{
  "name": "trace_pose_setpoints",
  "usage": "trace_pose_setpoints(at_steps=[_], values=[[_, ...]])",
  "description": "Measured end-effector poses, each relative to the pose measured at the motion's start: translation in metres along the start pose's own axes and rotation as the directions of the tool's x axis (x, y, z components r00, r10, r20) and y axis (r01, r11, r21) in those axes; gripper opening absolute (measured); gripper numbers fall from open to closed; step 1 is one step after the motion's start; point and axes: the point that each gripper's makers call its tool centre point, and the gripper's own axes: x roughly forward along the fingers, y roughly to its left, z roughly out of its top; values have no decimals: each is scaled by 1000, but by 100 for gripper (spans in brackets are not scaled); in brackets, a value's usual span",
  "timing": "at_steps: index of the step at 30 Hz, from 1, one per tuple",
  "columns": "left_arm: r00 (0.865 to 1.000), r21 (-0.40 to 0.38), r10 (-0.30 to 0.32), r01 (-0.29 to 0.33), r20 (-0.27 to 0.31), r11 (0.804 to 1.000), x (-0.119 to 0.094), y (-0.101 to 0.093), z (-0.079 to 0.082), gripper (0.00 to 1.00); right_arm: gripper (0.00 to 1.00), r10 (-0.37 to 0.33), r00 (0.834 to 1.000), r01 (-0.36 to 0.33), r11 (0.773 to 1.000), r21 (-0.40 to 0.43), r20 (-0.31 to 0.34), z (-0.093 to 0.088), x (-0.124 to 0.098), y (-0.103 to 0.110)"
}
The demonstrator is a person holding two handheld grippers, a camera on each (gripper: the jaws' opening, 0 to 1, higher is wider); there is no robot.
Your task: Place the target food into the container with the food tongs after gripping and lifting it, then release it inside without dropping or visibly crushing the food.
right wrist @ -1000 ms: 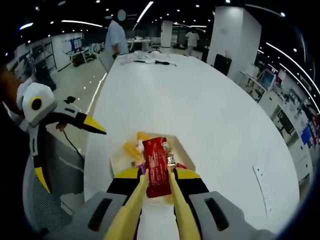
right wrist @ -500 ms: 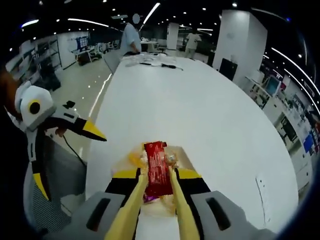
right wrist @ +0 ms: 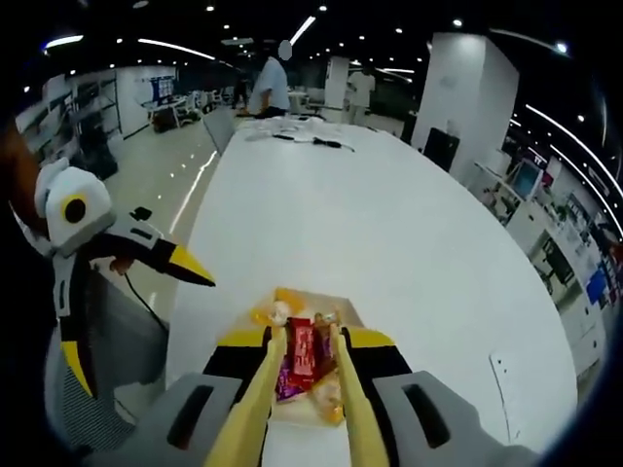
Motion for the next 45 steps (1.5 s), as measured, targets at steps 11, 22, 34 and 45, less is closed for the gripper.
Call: trace_pose_setpoints(at_steps=[11,22,34,45], values=[[1000,-6,-23,24,10,1000,9,-6,7,99,28,-49,997,49,999,6,52,1,-19,-12],[998,21,-56,56,5,998,16,-13,11,99,28,-95,976,86,995,54,195,9,-65,-21],[993,94,-113,110,24,990,21,-13,48,99,28,-175,946,142,980,137,274,-26,-124,-17],[973,158,-226,230,-41,960,20,-31,58,89,28,-139,911,94,987,132,389,-48,-163,26]])
